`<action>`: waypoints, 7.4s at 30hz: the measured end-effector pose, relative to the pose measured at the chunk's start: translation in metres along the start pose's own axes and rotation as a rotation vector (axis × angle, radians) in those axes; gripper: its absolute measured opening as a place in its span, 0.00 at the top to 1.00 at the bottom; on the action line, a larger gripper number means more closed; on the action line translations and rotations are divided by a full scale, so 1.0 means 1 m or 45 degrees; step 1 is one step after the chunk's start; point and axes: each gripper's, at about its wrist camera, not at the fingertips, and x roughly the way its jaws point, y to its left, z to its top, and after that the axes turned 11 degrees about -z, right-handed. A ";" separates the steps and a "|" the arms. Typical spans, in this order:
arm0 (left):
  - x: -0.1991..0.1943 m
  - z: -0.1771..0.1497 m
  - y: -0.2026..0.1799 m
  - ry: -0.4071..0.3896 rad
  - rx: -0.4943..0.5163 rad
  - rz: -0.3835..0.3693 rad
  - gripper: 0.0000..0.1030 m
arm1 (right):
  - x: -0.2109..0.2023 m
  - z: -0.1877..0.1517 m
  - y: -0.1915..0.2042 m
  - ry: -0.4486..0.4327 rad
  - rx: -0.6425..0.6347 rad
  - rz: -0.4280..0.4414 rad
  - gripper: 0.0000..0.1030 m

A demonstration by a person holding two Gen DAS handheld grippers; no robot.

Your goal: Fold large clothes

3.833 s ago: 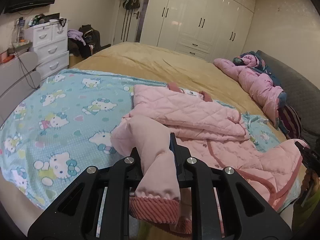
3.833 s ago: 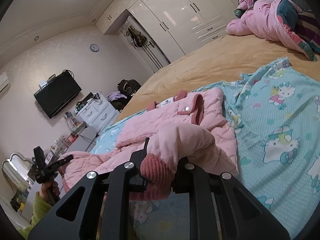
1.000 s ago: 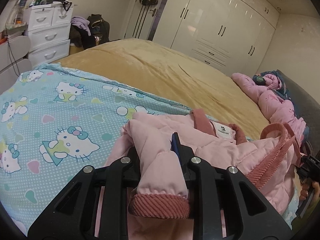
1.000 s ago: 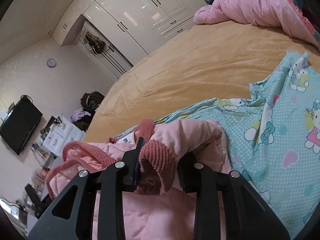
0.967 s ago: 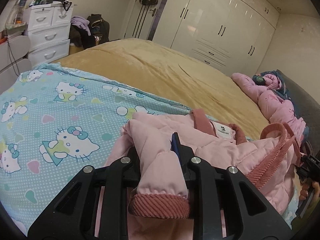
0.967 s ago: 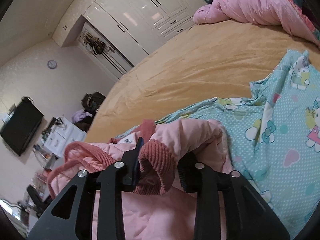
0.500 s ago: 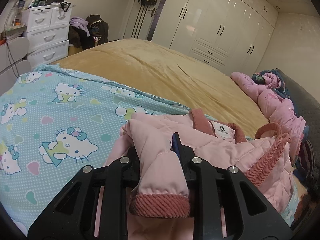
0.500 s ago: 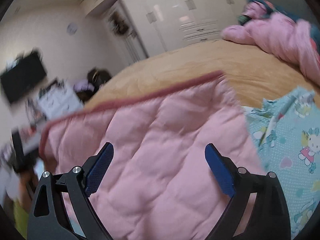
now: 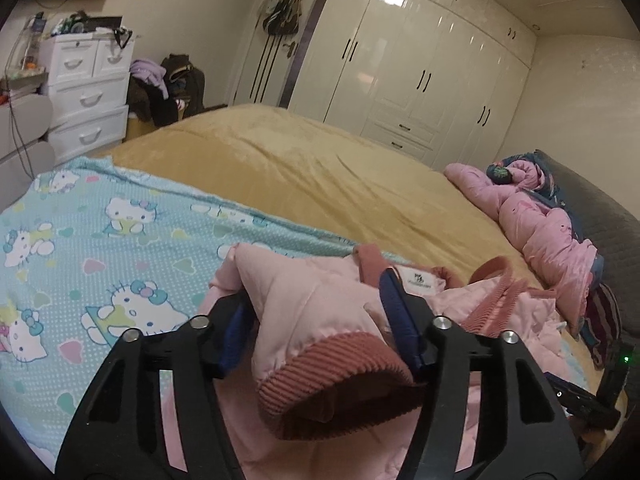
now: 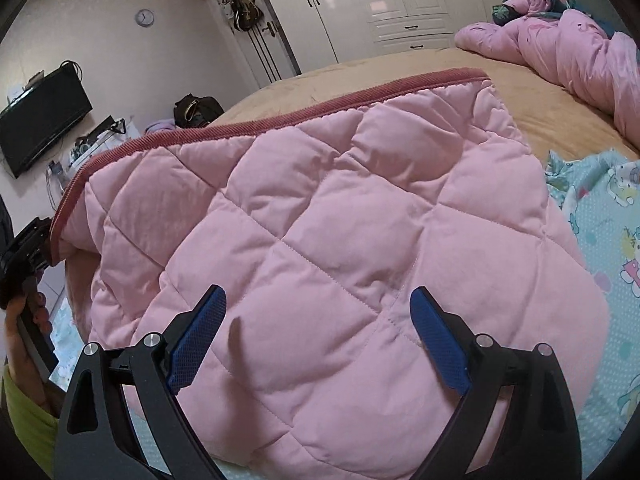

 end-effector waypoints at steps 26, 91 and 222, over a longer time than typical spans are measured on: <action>0.008 -0.022 0.078 0.213 -0.094 0.163 0.14 | -0.032 0.019 -0.072 -0.110 0.128 -0.301 0.08; 0.107 -0.017 0.060 0.263 0.121 0.335 0.52 | 0.104 0.061 -0.110 0.012 0.189 -0.595 0.41; -0.061 -0.059 -0.018 -0.039 -0.044 -0.087 0.73 | -0.122 -0.046 -0.003 -0.383 -0.220 -0.040 0.71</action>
